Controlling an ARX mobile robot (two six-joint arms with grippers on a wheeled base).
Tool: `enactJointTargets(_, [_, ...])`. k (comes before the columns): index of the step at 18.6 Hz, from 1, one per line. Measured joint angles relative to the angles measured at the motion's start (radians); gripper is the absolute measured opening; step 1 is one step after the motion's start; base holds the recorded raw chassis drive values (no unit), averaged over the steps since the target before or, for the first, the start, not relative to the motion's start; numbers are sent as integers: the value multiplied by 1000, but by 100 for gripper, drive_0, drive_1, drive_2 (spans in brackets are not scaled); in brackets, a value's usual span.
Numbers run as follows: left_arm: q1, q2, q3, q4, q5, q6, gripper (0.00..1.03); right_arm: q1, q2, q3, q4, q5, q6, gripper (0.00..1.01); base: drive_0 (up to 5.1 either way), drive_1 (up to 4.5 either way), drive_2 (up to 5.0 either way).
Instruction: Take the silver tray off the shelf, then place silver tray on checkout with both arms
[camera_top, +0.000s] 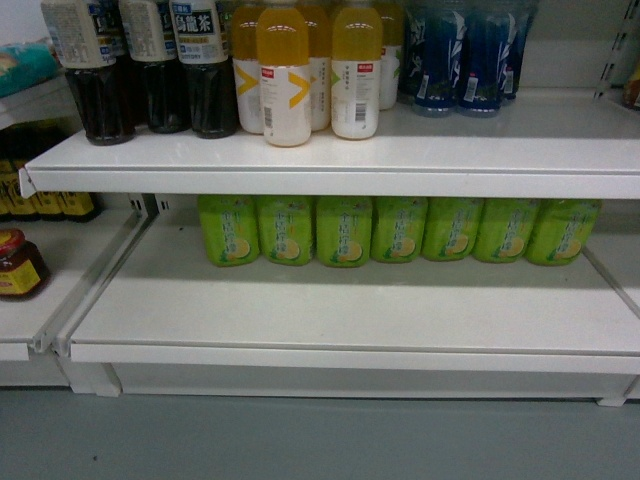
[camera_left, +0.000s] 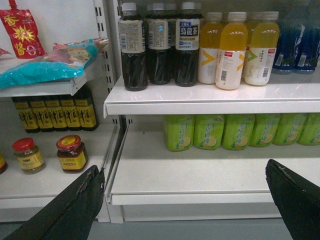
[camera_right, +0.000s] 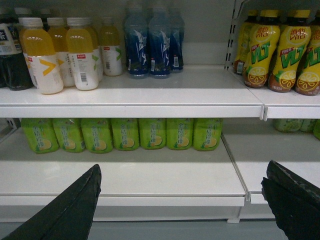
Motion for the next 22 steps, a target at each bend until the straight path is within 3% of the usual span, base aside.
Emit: enactJointTargets(22, [0,0,0,-1,-1,0,98,0,0,0,0,-2,-1,98,0,0,0])
